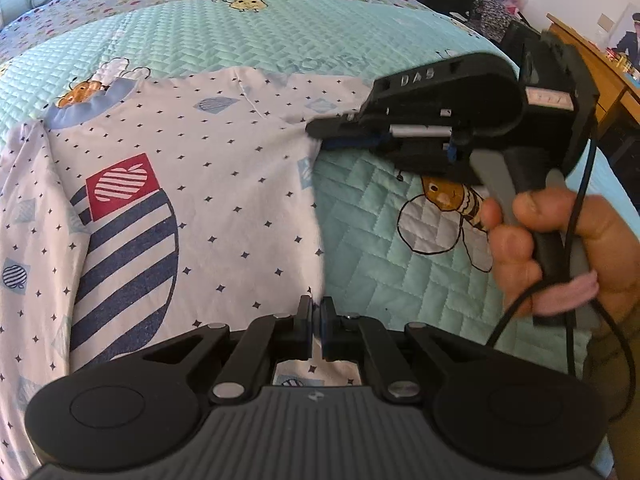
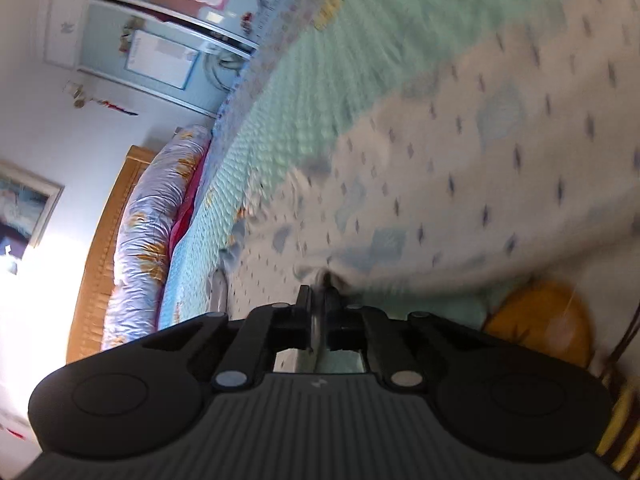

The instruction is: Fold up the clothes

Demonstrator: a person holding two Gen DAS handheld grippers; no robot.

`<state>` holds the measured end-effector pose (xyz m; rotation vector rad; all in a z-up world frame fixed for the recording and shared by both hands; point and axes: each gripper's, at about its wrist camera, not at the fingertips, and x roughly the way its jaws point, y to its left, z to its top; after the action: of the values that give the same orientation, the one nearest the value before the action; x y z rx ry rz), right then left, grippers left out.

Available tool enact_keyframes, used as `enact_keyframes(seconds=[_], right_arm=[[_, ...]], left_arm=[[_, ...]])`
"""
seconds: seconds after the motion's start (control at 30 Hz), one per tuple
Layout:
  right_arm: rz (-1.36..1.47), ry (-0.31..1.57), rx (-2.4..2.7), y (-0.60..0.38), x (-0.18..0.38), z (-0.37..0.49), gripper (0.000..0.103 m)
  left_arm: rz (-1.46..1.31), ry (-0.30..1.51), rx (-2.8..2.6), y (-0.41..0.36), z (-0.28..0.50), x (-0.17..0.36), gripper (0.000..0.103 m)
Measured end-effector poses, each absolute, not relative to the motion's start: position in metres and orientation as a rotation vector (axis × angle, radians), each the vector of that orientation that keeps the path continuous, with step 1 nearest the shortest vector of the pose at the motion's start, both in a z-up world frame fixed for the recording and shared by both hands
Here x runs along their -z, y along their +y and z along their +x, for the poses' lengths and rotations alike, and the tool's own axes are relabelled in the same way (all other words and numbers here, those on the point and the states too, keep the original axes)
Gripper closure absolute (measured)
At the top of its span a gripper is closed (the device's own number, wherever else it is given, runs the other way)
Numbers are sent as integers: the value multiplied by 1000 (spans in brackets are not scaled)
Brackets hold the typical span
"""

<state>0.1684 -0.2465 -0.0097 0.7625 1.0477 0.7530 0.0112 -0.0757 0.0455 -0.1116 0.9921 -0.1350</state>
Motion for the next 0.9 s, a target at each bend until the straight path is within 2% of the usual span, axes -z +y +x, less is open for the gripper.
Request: enact_keyframes(seconds=[0.17, 0.4, 0.47, 0.57, 0.77, 0.9], right_arm=[[675, 1020, -776, -246, 0, 174, 99], [752, 1074, -732, -260, 15, 171, 100], [764, 1056, -689, -272, 10, 165, 96], [787, 1021, -749, -273, -4, 154, 84], [714, 1050, -837, -241, -17, 148, 82], [757, 1064, -759, -254, -4, 150, 75]], left_arm=[[-118, 1012, 184, -75, 14, -45, 100], [-80, 1027, 228, -80, 15, -47, 100], [-73, 1024, 237, -82, 14, -47, 94], [-76, 1015, 239, -83, 14, -45, 92], [-102, 1018, 236, -79, 11, -47, 92], [-128, 1011, 257, -73, 7, -56, 92]])
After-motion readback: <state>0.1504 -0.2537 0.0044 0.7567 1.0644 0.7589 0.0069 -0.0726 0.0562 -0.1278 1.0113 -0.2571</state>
